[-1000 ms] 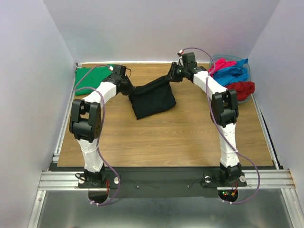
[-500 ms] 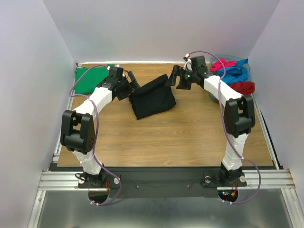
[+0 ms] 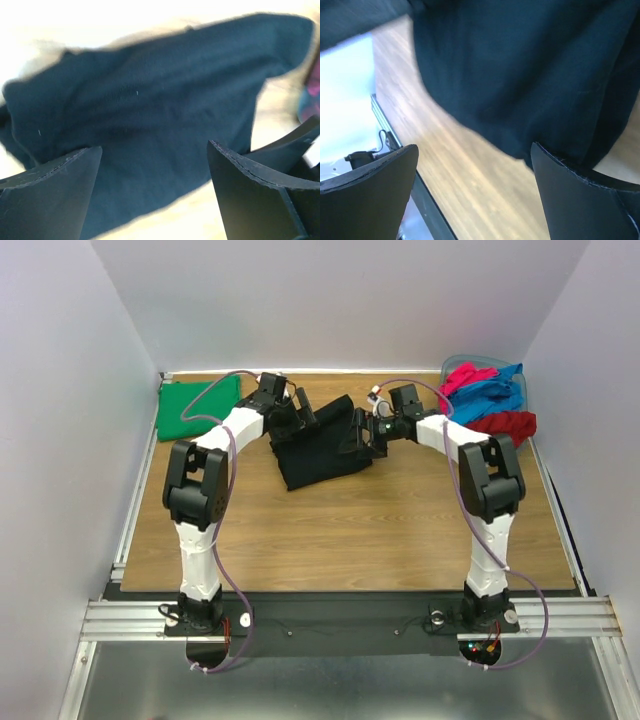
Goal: Fold and stack the t-shirts
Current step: Fold the tshirt
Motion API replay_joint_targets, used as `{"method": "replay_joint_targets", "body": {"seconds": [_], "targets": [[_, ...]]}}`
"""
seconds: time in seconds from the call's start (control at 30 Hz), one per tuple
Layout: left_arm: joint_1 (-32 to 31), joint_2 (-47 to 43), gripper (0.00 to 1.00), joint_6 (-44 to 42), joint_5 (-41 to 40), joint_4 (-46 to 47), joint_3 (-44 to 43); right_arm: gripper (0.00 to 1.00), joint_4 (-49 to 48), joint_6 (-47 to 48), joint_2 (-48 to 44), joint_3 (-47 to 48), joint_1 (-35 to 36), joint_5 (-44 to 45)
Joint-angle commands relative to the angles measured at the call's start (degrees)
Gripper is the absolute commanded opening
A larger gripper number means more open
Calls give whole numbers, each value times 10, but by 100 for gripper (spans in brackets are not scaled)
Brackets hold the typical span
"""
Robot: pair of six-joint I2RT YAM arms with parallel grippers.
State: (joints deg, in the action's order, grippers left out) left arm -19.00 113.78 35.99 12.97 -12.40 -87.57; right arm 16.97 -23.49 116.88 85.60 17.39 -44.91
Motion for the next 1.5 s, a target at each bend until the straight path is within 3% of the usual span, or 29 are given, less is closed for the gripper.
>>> {"method": "replay_joint_targets", "body": {"seconds": [0.0, 0.07, 0.27, 0.5, 0.73, 0.93, 1.0, 1.23, 1.47], "targets": [[12, 41, 98, -15, -38, -24, -87, 100, -24, 15, 67, 39, 5, -19], [14, 62, 99, -14, -93, -40, -105, 100, -24, 18, 91, 48, 4, 16], [34, 103, 98, -7, -104, -57, -117, 100, -25, 25, 93, 12, 5, 41], [34, 60, 98, 0, -73, -17, -19, 100, -41, 14, 10, -113, 20, 86], [-20, -113, 98, -15, -105, 1, 88, 100, -56, -29, -180, -260, 84, 201], [-31, -255, 98, -10, -173, -24, 128, 100, -56, -44, -328, -264, 86, 206], [-31, -294, 98, -8, -182, -27, 134, 100, -56, -38, -334, -229, 87, 198], [-32, -320, 98, 7, -115, 27, 202, 100, -56, -23, -176, -18, 86, 141], [-40, -250, 98, 29, -36, 111, 240, 100, -56, -59, 116, 248, 71, 113]]}}
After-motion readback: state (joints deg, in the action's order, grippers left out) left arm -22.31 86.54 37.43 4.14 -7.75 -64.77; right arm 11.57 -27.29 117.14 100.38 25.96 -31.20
